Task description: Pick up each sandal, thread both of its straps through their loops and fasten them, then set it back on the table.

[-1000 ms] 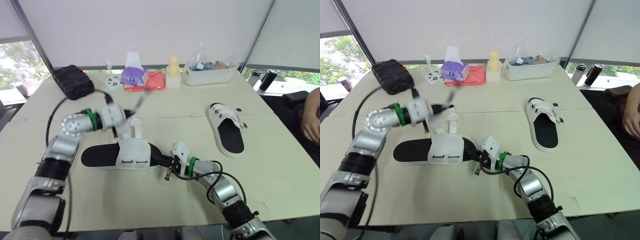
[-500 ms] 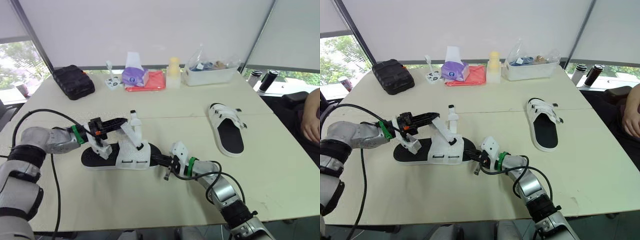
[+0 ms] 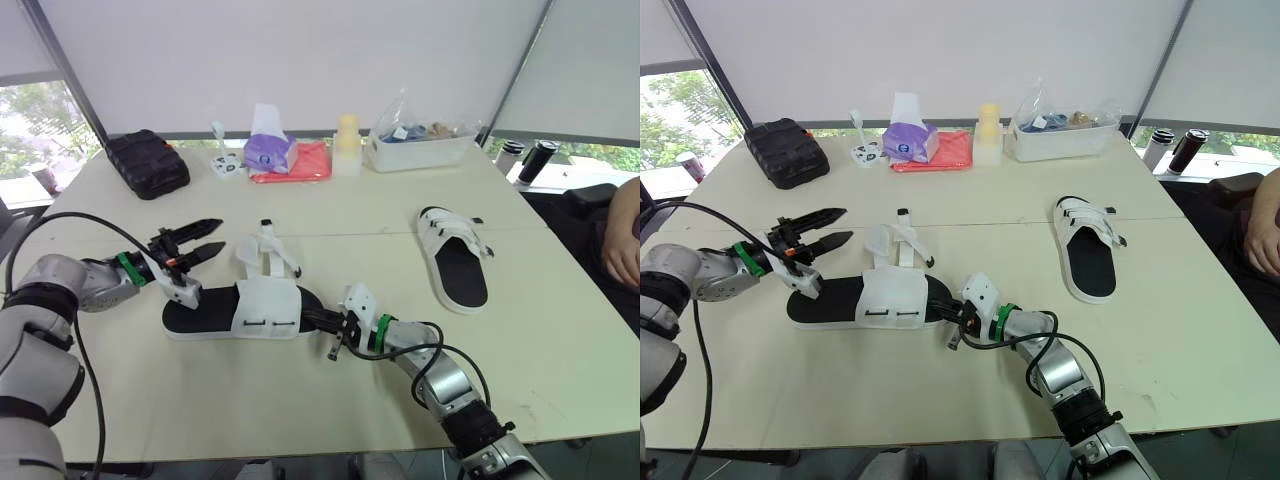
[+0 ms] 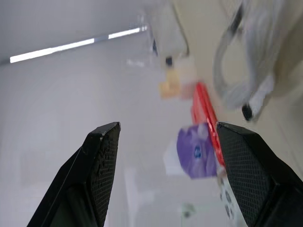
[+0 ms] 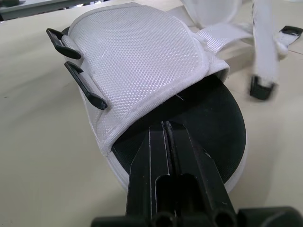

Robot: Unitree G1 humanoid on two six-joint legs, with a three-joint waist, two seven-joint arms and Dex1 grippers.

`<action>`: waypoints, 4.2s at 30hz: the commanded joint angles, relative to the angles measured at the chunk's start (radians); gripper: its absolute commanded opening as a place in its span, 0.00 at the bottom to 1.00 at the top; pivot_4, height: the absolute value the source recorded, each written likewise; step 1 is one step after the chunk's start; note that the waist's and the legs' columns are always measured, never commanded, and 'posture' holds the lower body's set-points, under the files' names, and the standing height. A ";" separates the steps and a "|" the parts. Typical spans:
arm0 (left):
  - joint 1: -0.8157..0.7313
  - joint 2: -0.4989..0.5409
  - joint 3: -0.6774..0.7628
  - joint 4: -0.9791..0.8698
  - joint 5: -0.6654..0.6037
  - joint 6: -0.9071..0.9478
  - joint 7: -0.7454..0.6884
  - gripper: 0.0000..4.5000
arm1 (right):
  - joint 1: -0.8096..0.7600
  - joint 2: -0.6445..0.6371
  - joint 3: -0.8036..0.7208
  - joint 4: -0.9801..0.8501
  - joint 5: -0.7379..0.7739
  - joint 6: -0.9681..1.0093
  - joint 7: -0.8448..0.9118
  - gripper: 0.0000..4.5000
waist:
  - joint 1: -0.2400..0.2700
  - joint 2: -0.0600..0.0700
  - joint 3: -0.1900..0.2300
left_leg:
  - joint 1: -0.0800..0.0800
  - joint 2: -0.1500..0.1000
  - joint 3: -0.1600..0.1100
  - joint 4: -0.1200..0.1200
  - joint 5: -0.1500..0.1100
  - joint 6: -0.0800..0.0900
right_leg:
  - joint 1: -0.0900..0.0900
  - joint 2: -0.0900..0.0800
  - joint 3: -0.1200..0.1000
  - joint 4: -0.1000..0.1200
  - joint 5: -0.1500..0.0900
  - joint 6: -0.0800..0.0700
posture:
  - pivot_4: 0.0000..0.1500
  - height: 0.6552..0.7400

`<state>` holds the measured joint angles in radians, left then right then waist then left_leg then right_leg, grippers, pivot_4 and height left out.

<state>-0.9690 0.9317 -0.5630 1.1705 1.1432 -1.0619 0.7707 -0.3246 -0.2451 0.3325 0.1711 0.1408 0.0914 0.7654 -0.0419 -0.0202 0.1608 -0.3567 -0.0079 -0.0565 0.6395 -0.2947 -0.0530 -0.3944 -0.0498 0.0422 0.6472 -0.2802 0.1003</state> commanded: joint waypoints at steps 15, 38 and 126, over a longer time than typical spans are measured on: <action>0.219 -0.317 0.867 -1.078 -1.856 2.239 -1.324 0.74 | 0.015 0.013 0.045 0.170 -0.066 0.011 -0.005 0.00 | -0.026 0.000 0.000 | 0.000 0.007 -0.005 0.008 -0.001 0.001 | 0.003 0.003 0.000 0.003 0.000 -0.002 | 1.00 1.00; 0.206 -0.599 0.995 -1.112 -1.786 2.453 -0.967 0.74 | 0.018 0.047 0.045 0.189 -0.070 -0.007 -0.028 0.00 | -0.026 0.000 0.000 | 0.002 0.005 -0.006 0.006 0.000 -0.002 | 0.003 0.002 0.001 0.003 0.000 -0.002 | 1.00 1.00; 0.299 -0.106 0.564 -0.905 -1.814 2.119 -2.053 0.01 | 0.031 0.046 0.040 0.188 -0.072 0.020 -0.027 0.00 | -0.026 0.000 0.000 | 0.001 0.005 -0.005 0.003 0.000 -0.002 | 0.002 0.002 0.001 0.000 -0.001 -0.004 | 1.00 1.00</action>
<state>-0.6698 0.8048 0.0028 0.2985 -0.6779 1.0768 -1.2616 -0.3439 -0.1733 0.3384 0.2557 0.1280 0.0328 0.7391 -0.0684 -0.0204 0.1609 -0.3556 -0.0025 -0.0617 0.6425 -0.2944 -0.0546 -0.3928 -0.0477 0.0433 0.6476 -0.2808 0.0966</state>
